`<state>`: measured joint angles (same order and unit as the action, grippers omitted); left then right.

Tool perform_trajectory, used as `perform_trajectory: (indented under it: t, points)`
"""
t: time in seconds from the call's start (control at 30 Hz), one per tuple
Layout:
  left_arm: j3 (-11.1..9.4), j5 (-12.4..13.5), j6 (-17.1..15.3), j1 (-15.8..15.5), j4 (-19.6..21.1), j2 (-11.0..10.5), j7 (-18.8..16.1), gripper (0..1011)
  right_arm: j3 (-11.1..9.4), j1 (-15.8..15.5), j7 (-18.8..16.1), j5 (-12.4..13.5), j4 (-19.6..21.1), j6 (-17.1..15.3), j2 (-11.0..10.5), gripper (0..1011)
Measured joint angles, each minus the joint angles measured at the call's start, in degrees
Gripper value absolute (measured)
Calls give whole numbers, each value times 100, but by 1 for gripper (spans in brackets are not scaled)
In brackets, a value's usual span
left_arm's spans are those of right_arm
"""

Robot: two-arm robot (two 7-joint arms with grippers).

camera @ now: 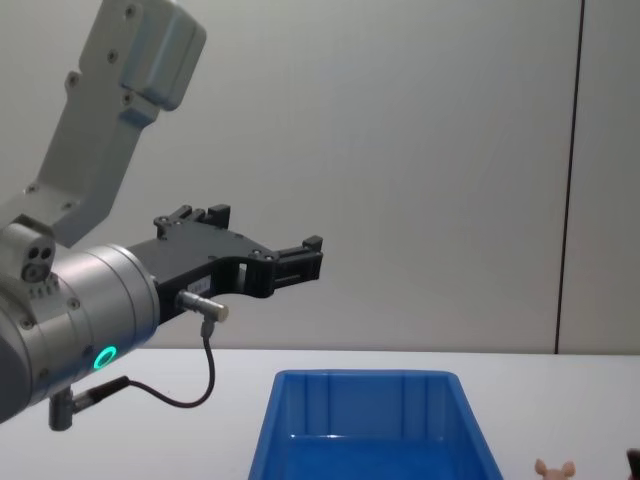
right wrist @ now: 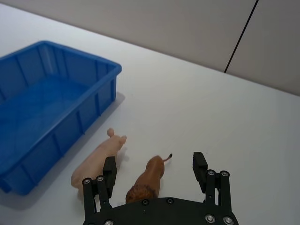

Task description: Pick up the two dolls from the table and place them into the box.

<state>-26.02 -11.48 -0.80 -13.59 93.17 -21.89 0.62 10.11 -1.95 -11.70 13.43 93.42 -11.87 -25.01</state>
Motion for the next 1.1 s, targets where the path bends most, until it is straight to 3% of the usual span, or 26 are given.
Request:
perform_trajectory:
  t: [0.43,0.77,0.83,1.1]
  points:
    - [0,0,0,0,0,0,0,1002,55,35,-249,-176,-291,-247,-5,995]
    - [0,0,0,0,0,0,0,1001,77,69,-340,-170,-410,-327,25,756]
    - [0,0,0,0,0,0,0,1001,79,72,-350,-142,-425,-334,33,652]
    - [0,0,0,0,0,0,0,1002,85,75,-367,-83,-439,-312,56,430]
